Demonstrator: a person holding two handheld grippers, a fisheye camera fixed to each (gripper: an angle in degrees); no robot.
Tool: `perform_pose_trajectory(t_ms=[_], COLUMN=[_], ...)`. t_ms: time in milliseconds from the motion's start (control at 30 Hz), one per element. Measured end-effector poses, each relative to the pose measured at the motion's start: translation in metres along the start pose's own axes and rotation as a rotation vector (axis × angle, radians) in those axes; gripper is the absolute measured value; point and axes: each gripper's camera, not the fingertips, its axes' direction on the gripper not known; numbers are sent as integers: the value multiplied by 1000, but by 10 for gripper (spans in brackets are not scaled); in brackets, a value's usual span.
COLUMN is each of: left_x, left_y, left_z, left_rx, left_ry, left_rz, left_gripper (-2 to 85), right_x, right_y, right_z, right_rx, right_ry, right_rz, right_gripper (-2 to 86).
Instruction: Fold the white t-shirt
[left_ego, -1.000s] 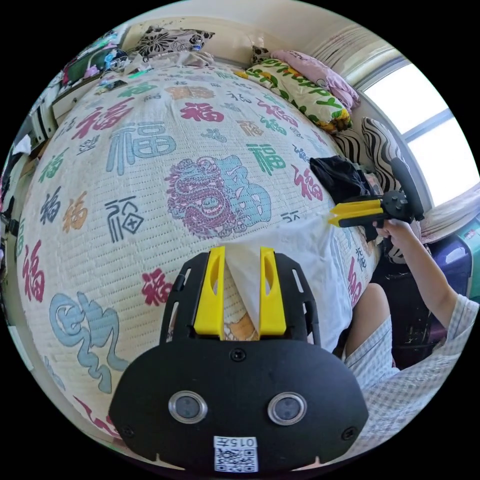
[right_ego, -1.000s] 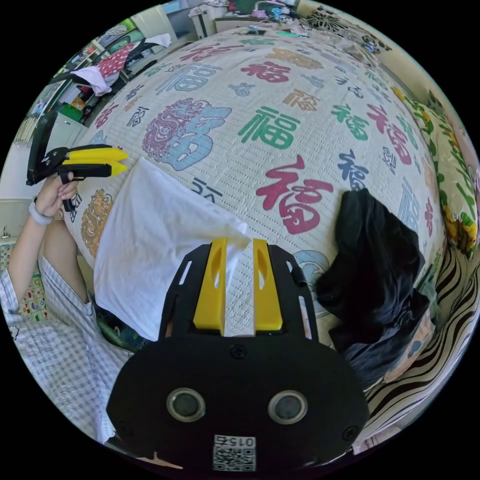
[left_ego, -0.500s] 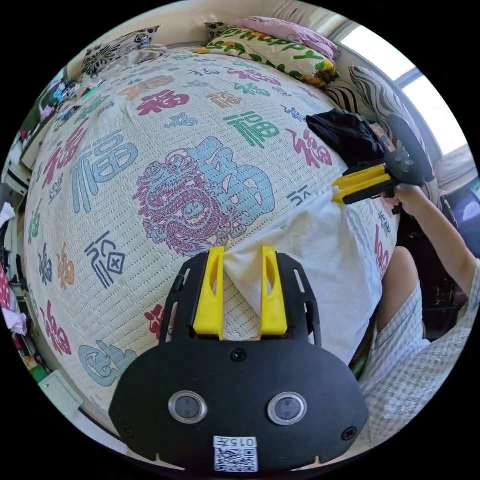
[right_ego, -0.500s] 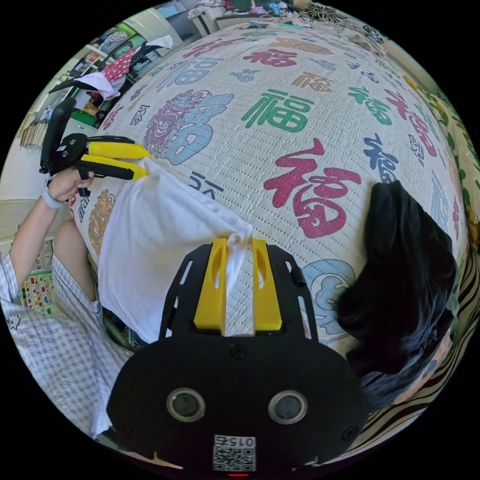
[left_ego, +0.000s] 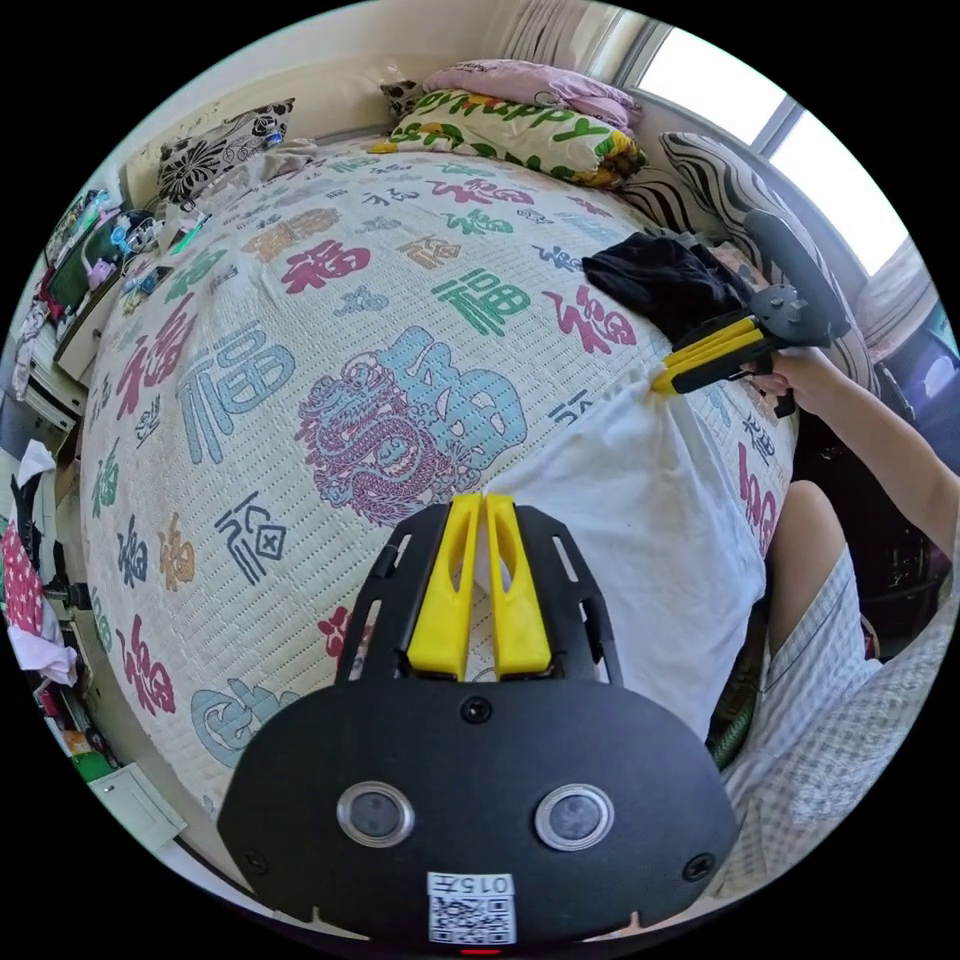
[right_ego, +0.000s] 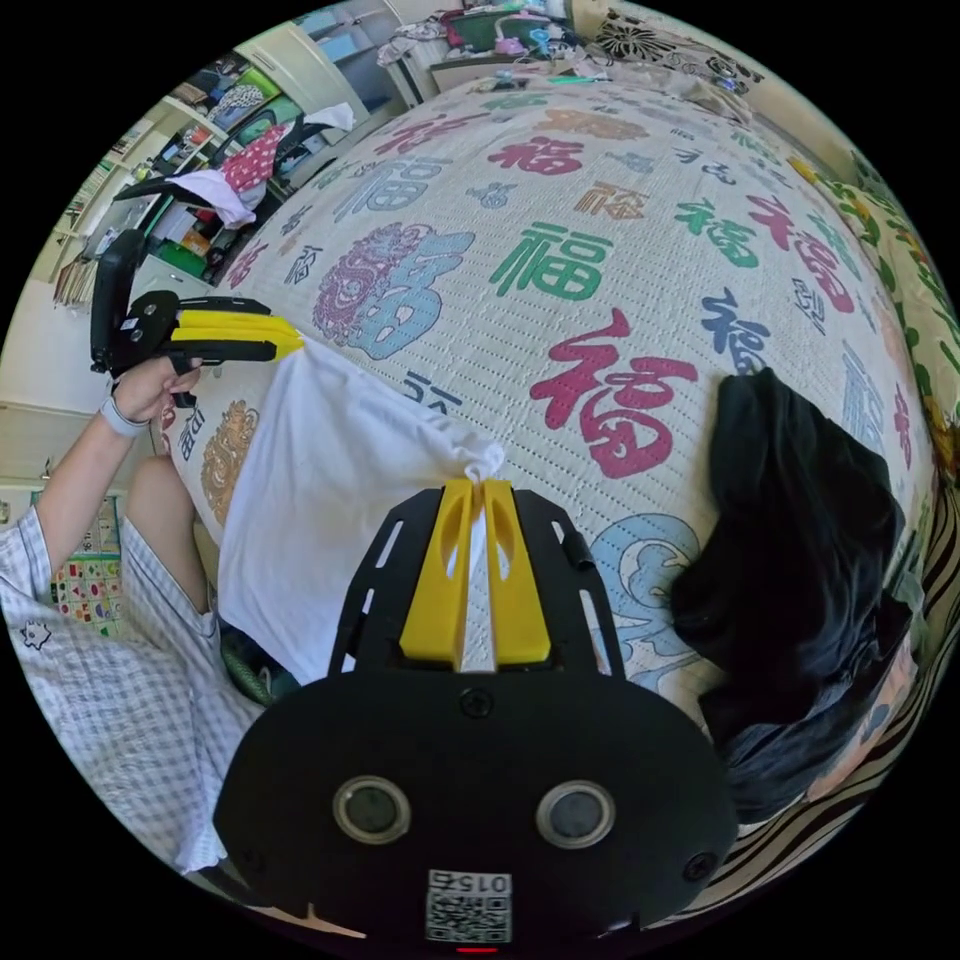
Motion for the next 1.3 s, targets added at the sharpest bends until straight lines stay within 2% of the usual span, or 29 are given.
perform_pose_trajectory(t_ms=[133, 367, 667, 767, 967, 1300], left_x=[-7, -5, 51, 73, 109, 140], left_y=[-6, -19, 69, 103, 150, 178], left_z=[-31, -65, -97, -99, -77, -50], left_rx=[84, 154, 314, 290, 143, 9], left_ry=[-8, -71, 14, 62, 98, 52], left_rz=[-55, -27, 170, 223, 277, 332], left_gripper=[-8, -7, -6, -6, -7, -8], right_x=[-6, -3, -53, -82, -136, -167], right_y=[9, 7, 102, 140, 184, 195], right_z=[-21, -62, -71, -67, -30, 17], right_rx=[55, 132, 244, 237, 94, -83], right_ry=[67, 88, 81, 95, 130, 137], right_rz=[-6, 12, -201, -308, -487, -478], right_gripper=[-2, 1, 8, 9, 12, 23])
